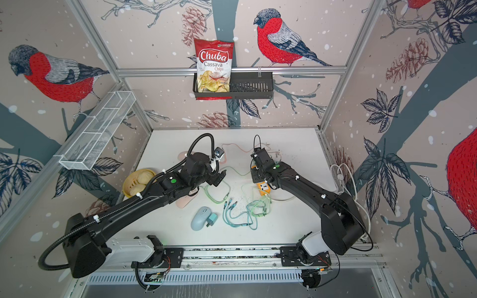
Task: Unplug the wireless mouse
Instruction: Remove the plug from the socket.
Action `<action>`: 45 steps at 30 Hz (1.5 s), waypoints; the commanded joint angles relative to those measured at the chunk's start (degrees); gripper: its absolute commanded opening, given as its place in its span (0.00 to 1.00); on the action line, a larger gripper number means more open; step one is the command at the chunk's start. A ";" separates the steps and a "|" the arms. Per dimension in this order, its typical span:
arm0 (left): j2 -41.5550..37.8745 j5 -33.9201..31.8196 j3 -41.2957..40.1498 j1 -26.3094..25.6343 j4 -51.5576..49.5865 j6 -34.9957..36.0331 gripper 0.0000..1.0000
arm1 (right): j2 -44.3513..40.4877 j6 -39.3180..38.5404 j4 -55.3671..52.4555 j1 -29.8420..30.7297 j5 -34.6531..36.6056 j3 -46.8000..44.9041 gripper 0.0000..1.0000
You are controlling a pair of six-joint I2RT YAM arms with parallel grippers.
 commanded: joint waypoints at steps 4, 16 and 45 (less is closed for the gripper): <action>0.28 2.04 0.23 0.10 2.26 -0.97 0.96 | -2.15 3.54 0.75 -1.59 0.87 -1.67 0.00; 16.83 23.30 11.38 0.34 0.66 -7.65 0.29 | -4.76 3.24 6.97 -1.73 -7.48 -7.80 0.00; 60.43 25.23 40.84 -4.47 -17.27 -15.84 0.00 | -2.97 1.73 10.33 -2.45 -8.13 -11.31 0.00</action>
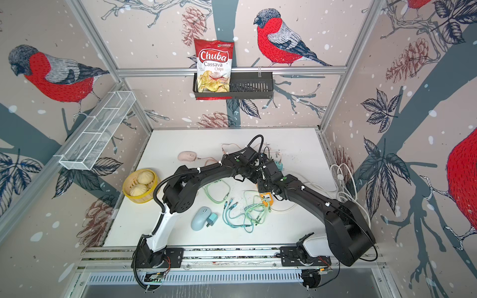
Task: Unplug the wireless mouse
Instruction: Remove the plug from the socket.
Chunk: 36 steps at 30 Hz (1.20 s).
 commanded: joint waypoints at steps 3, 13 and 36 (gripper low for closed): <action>2.84 -6.72 -1.91 -1.39 -9.64 0.93 0.00 | -0.95 -1.23 1.46 0.30 -0.32 1.53 0.00; 1.04 -7.15 -4.26 -1.34 -8.10 0.73 0.00 | -6.27 -1.90 -3.84 0.22 5.34 4.88 0.00; -64.43 -0.75 -50.03 -4.43 31.88 42.46 0.96 | -23.04 0.86 -1.85 -0.61 -24.32 11.08 0.00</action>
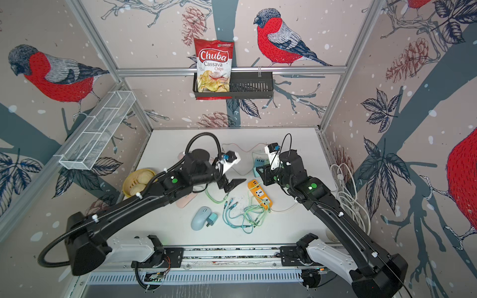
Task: Unplug the wireless mouse
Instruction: Remove the plug from the socket.
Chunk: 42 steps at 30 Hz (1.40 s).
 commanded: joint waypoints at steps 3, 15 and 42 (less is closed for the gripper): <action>-5.66 -5.68 -9.53 -2.76 16.41 15.01 0.96 | 0.19 5.09 7.01 1.90 -11.60 0.95 0.00; -4.81 -12.00 -10.12 -3.41 16.90 14.29 0.94 | 5.03 8.59 11.22 10.42 -8.87 2.52 0.00; -4.31 -17.86 -9.55 -3.42 13.51 16.44 0.00 | 0.59 8.16 8.50 6.13 -11.17 0.09 0.23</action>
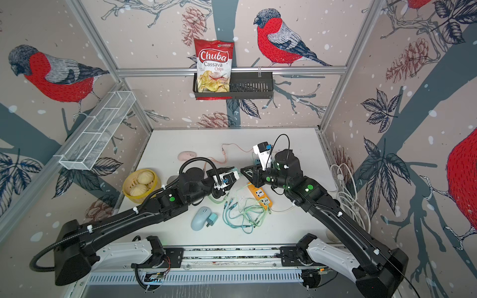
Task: Unplug the wireless mouse
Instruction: Remove the plug from the socket, then remove the power cord from the plug, then place the plug at the center of the board.
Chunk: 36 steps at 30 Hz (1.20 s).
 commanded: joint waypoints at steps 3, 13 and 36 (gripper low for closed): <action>0.09 -1.22 0.28 -0.01 0.88 0.92 0.00 | 0.44 0.12 0.27 0.17 -2.82 -0.33 0.21; 0.63 -2.09 0.31 -0.01 -0.99 1.88 0.00 | -0.28 -0.73 -2.31 0.21 1.04 0.57 0.00; 1.89 -11.11 5.26 2.86 -29.36 -6.95 0.00 | -6.13 -3.32 -6.21 -7.51 1.03 -1.59 0.00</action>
